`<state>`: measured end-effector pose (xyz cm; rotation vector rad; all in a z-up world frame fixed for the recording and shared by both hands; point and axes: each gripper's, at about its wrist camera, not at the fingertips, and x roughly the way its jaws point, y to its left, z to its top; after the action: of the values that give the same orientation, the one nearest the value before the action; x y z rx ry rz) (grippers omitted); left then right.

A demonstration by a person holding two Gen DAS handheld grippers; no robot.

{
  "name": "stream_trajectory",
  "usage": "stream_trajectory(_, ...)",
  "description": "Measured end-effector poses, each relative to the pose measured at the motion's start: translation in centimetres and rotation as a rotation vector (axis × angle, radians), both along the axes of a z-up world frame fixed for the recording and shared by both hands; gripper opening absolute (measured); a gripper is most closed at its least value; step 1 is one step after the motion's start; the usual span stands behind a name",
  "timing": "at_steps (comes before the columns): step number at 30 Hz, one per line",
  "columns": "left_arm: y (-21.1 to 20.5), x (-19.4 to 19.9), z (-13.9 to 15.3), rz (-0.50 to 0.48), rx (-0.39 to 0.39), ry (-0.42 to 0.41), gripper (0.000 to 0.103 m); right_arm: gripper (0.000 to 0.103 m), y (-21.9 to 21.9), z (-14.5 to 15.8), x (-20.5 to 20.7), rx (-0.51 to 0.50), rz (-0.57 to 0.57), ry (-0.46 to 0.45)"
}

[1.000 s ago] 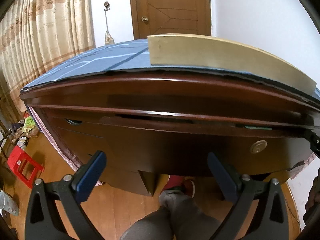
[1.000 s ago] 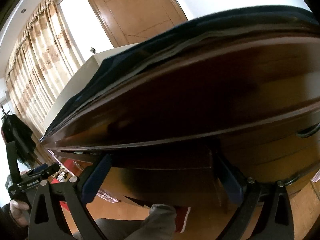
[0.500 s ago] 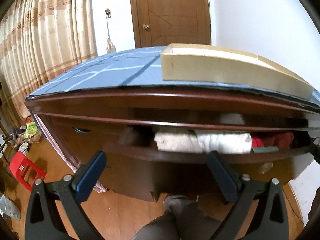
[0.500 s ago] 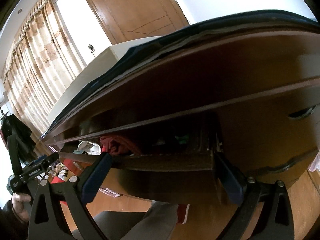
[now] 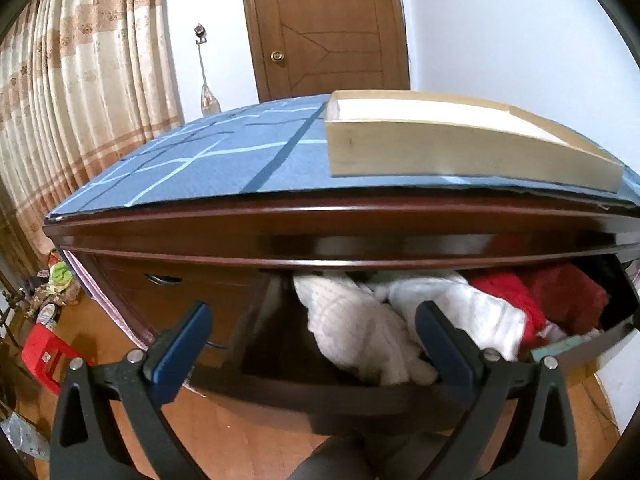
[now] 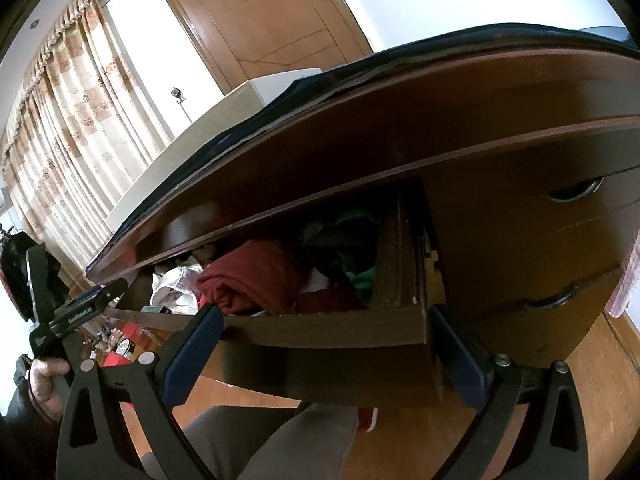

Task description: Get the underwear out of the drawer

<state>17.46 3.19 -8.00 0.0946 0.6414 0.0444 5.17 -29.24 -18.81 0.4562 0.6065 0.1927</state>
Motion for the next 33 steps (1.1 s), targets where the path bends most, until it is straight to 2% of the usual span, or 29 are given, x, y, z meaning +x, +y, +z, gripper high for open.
stream_trajectory(5, 0.2, 0.7, -1.1, -0.010, 0.031, 0.049, 0.103, 0.102, 0.2, 0.4, 0.1, -0.001, 0.002, 0.012)
stream_trajectory(10, 0.5, 0.8, -2.0, -0.016, 0.016, 0.103, 0.103, 0.102, -0.1, 0.3, -0.1, -0.001, 0.010, 0.021)
stream_trajectory(15, 0.6, 0.1, -2.2, -0.031, 0.014, 0.106, 0.103, 0.102, -0.2, 0.3, -0.4, 0.000, 0.011, 0.028)
stream_trajectory(24, 1.7, -1.2, -2.7, -0.033, -0.053, 0.148, 0.103, 0.102, -0.2, 0.5, -1.2, -0.004, 0.024, 0.041)
stream_trajectory(33, 2.2, -3.3, -2.7, -0.047, -0.054, 0.162, 0.103, 0.102, 0.1, 0.3, -3.7, -0.005, 0.035, 0.042)
